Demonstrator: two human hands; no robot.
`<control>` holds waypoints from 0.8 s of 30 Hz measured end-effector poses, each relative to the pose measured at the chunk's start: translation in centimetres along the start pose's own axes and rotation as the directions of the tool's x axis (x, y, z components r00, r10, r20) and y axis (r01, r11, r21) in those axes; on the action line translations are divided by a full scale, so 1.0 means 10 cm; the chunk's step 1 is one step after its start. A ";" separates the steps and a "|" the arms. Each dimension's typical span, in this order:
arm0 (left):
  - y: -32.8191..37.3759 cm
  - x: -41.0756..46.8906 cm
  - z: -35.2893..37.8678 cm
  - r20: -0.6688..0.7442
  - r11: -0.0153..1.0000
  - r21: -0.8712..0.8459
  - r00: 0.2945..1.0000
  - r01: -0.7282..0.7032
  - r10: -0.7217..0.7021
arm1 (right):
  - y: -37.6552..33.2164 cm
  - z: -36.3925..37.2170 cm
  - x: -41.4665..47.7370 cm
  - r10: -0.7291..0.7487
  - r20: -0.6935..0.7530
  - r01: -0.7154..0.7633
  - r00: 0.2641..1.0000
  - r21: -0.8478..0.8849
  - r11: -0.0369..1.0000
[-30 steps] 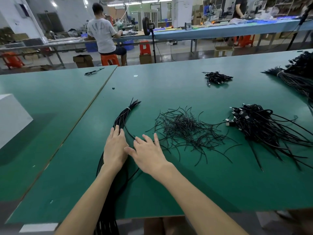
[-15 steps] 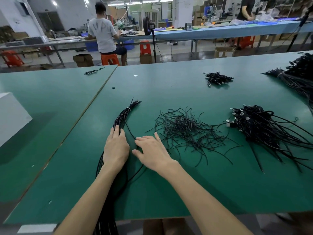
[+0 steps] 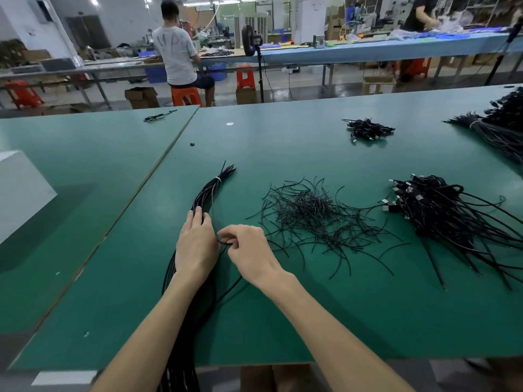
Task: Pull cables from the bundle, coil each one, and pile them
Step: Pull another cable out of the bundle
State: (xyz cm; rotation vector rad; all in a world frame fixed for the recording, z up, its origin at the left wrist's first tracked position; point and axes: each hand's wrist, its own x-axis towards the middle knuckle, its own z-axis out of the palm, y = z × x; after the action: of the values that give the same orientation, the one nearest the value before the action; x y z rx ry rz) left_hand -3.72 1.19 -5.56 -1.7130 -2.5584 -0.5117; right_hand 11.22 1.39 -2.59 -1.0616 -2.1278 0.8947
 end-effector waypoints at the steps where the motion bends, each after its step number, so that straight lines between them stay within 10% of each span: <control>1: -0.01 0.00 -0.01 0.008 1.000 -0.001 1.000 -0.013 0.013 | -0.02 0.01 -0.02 -0.033 0.014 0.033 0.999 0.017 0.999; 24: -0.03 0.00 -0.03 0.001 0.991 -0.128 0.999 0.048 -0.048 | -0.18 -0.49 -0.37 0.096 -0.010 -0.064 0.995 0.675 0.735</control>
State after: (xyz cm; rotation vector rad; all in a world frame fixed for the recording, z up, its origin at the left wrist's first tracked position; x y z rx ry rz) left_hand -4.08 1.00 -5.39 -1.6895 -2.6245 -0.6950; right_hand 15.93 -1.09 1.01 -0.7672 -1.5009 1.5171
